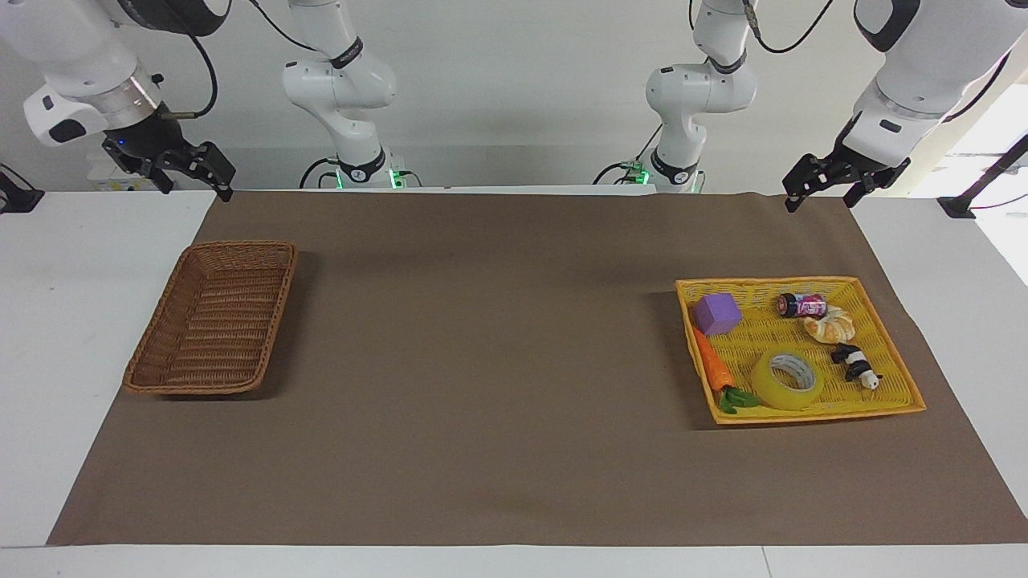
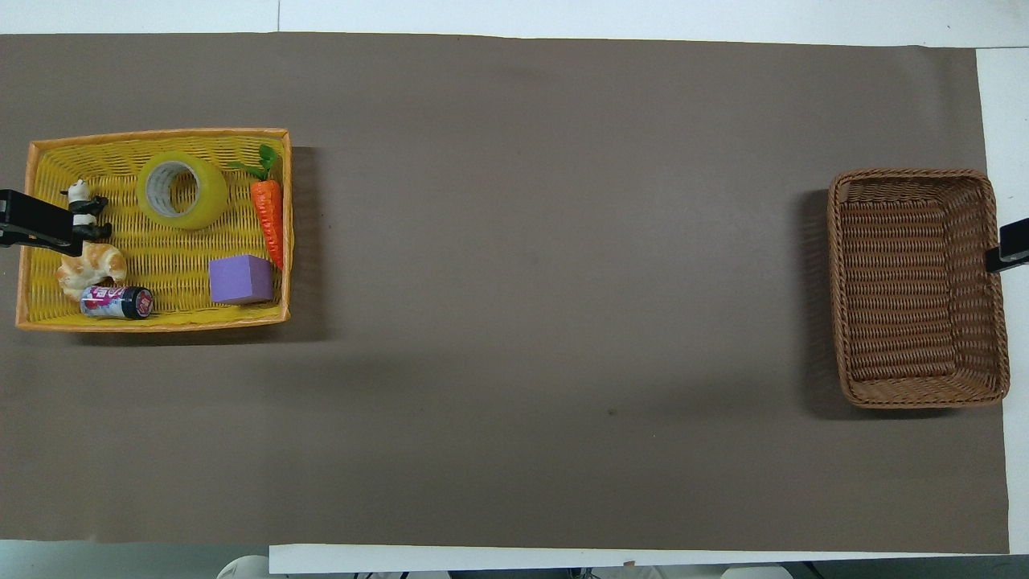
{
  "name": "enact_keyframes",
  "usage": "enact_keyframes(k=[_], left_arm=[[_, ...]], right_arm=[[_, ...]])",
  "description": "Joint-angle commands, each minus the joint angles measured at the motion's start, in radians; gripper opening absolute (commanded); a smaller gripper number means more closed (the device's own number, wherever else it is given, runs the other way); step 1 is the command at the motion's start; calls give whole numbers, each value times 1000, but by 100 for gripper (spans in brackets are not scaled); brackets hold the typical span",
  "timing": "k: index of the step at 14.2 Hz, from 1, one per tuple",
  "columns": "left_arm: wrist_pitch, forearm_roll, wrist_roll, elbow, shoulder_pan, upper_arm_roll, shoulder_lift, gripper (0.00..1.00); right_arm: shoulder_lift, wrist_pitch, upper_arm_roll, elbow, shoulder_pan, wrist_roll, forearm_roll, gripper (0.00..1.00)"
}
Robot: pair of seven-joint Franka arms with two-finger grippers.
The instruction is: Move tape to another basket
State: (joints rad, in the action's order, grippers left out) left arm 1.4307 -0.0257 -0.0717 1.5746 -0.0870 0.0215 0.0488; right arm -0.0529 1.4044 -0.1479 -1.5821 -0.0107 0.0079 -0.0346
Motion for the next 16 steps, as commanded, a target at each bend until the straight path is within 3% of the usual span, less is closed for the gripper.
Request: enact_keyframes(k=[1, 4, 7, 11, 14, 16], left_arm=[[-20, -8, 0, 2, -2, -3, 13, 100], [2, -16, -11, 47, 1, -8, 34, 100], [173, -8, -2, 99, 79, -8, 7, 100], [419, -10, 1, 145, 116, -8, -165, 97], [632, -11, 1, 195, 122, -11, -285, 76], [787, -13, 27, 275, 193, -8, -299, 74]], right_arm=[[-7, -8, 5, -6, -8, -23, 7, 99], [-7, -8, 5, -6, -8, -23, 7, 99], [-7, -8, 5, -6, -8, -23, 7, 99], [-7, -8, 5, -6, -8, -23, 7, 99], [-7, -8, 5, -6, -8, -23, 7, 99], [-7, -8, 5, -6, -8, -23, 7, 99]])
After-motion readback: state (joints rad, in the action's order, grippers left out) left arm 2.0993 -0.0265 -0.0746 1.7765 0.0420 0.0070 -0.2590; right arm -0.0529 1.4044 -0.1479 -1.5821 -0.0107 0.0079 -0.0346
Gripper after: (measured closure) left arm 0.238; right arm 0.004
